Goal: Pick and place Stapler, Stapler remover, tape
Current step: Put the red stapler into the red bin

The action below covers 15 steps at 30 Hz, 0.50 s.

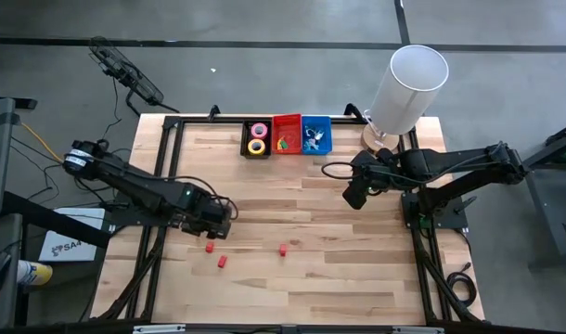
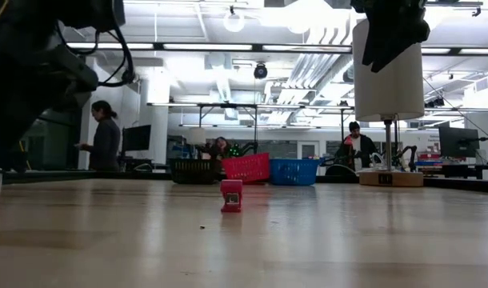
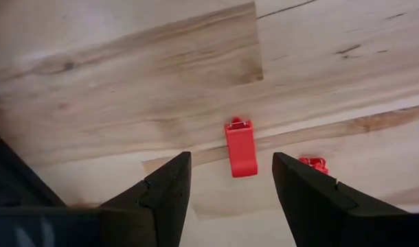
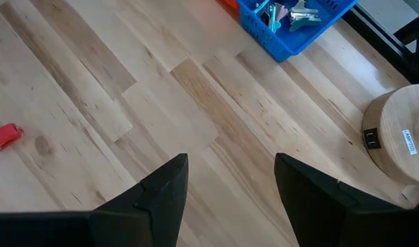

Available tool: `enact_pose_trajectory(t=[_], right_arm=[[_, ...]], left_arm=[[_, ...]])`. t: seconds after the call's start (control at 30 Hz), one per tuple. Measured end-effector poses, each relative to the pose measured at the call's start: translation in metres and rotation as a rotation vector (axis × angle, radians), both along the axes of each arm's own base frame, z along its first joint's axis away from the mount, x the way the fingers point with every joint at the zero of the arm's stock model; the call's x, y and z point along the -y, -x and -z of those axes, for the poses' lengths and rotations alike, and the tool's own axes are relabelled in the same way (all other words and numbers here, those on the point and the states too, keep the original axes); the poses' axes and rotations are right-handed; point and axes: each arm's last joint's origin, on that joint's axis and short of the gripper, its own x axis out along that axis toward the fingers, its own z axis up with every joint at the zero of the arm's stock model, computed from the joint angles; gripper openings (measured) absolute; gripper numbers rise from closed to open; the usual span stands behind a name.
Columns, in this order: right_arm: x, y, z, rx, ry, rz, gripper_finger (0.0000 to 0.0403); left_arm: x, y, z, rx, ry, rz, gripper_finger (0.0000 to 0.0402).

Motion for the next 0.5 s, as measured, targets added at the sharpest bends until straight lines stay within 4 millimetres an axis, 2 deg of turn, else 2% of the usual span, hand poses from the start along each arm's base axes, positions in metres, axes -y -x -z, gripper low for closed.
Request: enact_pose_trajectory(t=[0.5], right_arm=[[0.000,0.000,0.000,0.000,0.000,0.000,0.0208]], left_arm=[[0.012,0.004,0.021,0.045,0.047,-0.056,0.0199]])
